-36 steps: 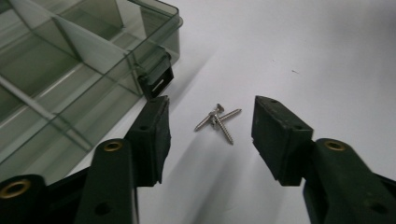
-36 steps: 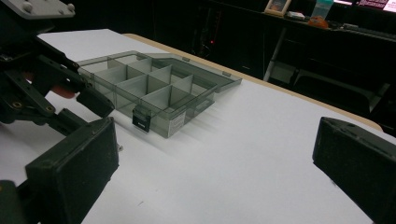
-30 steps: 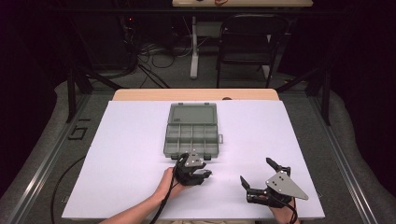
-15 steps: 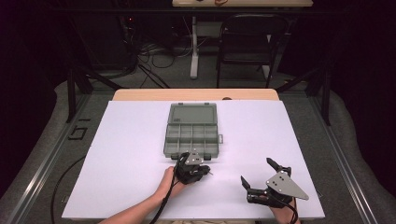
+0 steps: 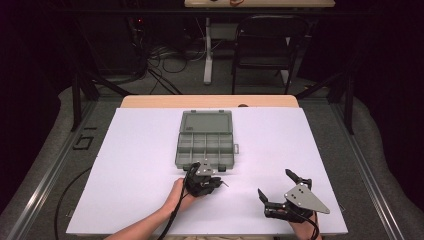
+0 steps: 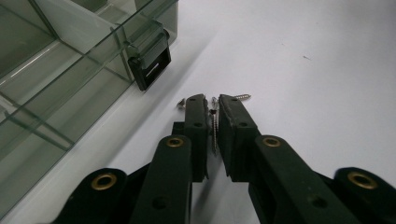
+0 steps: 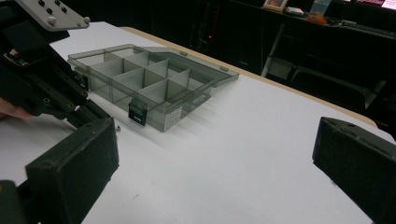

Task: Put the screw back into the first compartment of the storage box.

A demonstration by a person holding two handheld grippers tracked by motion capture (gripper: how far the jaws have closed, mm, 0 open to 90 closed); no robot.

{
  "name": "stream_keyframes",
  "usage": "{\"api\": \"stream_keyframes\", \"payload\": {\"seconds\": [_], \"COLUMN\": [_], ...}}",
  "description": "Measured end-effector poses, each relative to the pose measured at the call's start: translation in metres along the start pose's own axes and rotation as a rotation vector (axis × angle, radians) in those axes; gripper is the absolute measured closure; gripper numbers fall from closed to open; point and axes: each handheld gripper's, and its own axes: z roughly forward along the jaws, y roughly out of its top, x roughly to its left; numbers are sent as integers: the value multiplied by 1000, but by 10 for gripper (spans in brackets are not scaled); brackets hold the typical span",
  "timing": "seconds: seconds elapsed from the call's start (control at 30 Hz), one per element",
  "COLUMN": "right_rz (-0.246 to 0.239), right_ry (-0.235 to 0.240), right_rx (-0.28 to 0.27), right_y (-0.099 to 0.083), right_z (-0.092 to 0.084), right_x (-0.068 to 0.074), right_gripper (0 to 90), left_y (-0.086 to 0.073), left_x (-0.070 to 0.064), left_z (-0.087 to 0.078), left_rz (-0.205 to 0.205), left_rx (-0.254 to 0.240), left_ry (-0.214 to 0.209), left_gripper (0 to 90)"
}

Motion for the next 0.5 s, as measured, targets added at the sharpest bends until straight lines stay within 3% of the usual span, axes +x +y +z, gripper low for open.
{"api": "stream_keyframes", "payload": {"seconds": [0.33,0.5], "right_rz": [-3,2], "right_ry": [-3,-2], "right_rx": [9,1], "right_y": [0,0], "right_z": [0,0], "right_x": [0,0], "right_gripper": [0,0], "left_y": [2,4], "left_x": [0,3], "left_z": [-7,-15], "left_rz": [19,5], "left_rx": [-14,-30], "left_ry": [-20,-25], "left_gripper": [869,868]}}
